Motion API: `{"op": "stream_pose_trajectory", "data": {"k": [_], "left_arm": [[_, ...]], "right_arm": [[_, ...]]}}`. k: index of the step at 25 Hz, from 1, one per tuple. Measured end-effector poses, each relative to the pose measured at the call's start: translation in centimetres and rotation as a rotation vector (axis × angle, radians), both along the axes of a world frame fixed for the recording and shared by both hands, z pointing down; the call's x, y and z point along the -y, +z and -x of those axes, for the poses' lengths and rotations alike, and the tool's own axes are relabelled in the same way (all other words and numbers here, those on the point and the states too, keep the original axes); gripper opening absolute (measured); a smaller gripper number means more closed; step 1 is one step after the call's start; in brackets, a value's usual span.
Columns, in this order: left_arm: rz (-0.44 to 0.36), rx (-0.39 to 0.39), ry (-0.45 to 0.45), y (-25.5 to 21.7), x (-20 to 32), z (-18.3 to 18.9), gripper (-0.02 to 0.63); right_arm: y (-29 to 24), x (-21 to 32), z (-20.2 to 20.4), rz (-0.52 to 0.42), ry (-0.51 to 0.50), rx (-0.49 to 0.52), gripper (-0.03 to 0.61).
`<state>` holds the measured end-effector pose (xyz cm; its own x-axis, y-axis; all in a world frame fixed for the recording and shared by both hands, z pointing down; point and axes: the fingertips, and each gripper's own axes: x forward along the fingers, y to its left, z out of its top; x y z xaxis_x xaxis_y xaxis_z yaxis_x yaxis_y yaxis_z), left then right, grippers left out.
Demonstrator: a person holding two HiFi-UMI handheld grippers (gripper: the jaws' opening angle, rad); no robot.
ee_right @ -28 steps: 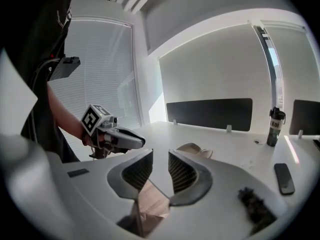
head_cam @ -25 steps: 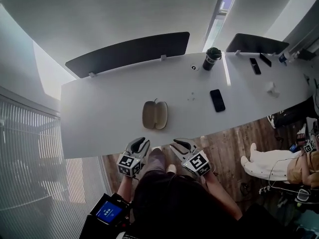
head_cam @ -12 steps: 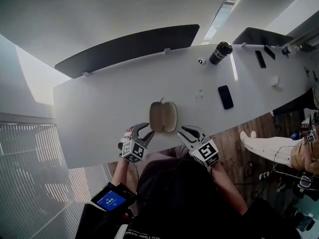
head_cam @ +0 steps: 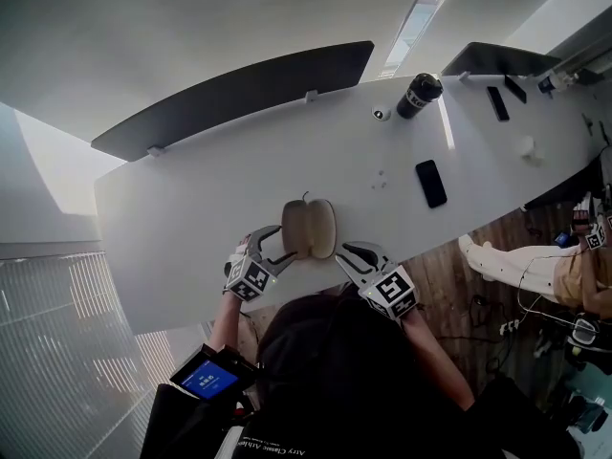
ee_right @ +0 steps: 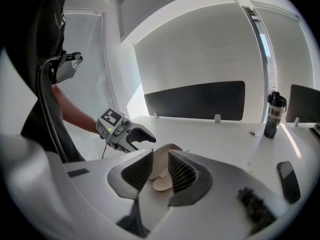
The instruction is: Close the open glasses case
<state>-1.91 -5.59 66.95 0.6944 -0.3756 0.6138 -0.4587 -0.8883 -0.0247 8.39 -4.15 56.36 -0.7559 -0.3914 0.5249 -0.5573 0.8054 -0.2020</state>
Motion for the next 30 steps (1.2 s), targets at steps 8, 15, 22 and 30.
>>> {"op": "stream_pose_trajectory", "data": {"k": [8, 15, 22, 30], "left_arm": [[0.034, 0.013, 0.049, 1.0, 0.2, 0.6, 0.359], [0.090, -0.029, 0.076, 2.0, 0.5, -0.4, 0.342], [0.105, -0.062, 0.022, 3.2, 1.0, 0.3, 0.302], [0.107, -0.037, 0.013, 4.0, 0.7, 0.9, 0.288]], "right_arm": [[1.3, 0.9, -0.1, 0.024, 0.034, 0.013, 0.092], [1.6, 1.5, -1.0, 0.023, 0.076, 0.009, 0.092], [1.8, 2.1, -1.7, 0.026, 0.104, -0.001, 0.092], [3.3, 3.0, -1.8, 0.035, 0.075, -0.056, 0.091]]}}
